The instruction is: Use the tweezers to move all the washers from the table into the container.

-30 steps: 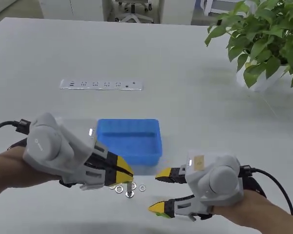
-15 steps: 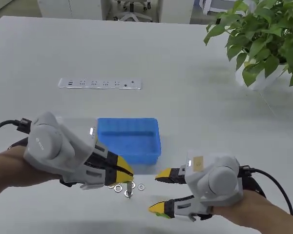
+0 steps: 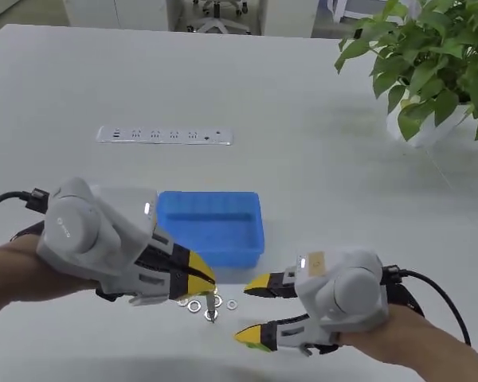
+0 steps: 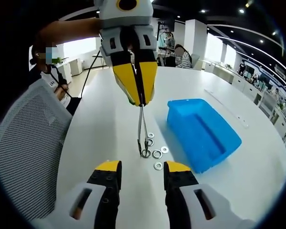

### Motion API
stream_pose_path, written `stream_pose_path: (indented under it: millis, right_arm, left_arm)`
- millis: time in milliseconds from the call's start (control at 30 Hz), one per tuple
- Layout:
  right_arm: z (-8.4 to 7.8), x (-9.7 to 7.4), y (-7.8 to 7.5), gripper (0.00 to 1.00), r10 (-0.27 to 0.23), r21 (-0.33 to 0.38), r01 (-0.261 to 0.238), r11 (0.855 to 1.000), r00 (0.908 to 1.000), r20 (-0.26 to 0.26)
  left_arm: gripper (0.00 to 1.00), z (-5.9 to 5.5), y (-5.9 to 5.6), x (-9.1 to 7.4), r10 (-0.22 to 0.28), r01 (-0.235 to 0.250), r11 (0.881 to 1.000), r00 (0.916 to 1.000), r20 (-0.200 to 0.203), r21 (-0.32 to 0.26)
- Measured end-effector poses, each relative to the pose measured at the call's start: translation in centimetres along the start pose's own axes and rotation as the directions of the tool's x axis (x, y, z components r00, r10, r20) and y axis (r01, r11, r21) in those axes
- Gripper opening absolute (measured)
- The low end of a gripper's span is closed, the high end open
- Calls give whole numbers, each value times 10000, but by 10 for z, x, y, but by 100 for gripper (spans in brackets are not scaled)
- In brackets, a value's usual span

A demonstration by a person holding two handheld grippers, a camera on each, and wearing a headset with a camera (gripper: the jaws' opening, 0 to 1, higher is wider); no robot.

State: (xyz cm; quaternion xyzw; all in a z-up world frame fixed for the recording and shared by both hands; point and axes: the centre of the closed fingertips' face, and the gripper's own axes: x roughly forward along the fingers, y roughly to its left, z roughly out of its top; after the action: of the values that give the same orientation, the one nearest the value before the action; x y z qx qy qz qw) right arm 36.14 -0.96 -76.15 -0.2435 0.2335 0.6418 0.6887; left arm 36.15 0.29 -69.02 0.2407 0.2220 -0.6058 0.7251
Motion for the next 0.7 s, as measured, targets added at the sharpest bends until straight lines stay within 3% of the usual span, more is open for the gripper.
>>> stream_pose_path:
  millis: [700]
  right_arm:
    - [9, 27, 2, 24, 464, -712, -460, 9964, 9989, 37]
  left_arm:
    - [5, 1, -5, 1, -156, 156, 9999, 9999, -12, -30]
